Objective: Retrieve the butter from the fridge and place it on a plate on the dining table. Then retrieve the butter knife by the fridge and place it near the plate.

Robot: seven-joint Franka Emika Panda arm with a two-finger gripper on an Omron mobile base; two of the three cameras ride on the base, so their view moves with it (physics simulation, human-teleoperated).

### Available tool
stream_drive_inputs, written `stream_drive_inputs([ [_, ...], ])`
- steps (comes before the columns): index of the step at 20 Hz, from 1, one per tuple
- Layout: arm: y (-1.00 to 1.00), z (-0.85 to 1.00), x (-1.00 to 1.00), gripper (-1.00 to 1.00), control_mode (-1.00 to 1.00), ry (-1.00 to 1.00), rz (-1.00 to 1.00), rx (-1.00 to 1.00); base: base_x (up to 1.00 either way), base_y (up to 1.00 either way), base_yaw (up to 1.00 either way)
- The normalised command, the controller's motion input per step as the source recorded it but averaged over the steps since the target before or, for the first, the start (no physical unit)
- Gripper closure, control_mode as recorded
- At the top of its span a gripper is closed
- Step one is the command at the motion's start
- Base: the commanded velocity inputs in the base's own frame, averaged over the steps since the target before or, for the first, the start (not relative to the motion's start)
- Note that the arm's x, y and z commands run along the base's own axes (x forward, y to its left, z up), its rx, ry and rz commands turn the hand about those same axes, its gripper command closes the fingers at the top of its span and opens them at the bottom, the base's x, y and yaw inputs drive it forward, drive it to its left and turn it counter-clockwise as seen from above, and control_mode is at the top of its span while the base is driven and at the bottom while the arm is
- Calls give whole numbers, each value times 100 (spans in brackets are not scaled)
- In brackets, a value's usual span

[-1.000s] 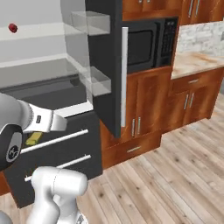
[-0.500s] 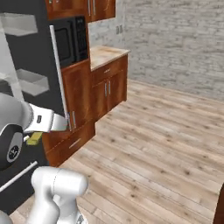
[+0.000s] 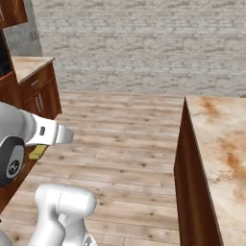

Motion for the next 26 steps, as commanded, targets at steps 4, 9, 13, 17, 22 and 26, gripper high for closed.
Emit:
stream_drive_inputs([
  [4,0,0,0,100,100,0,0,0,0,-11,-59],
  [9,0,0,0,100,100,0,0,0,0,-17,-57],
  [13,0,0,0,100,100,0,0,0,0,-28,-57],
  [17,0,0,0,100,100,0,0,0,28,1,-36],
  [22,0,0,0,100,100,0,0,0,75,2,10],
  [26,0,0,0,100,100,0,0,0,98,0,38],
])
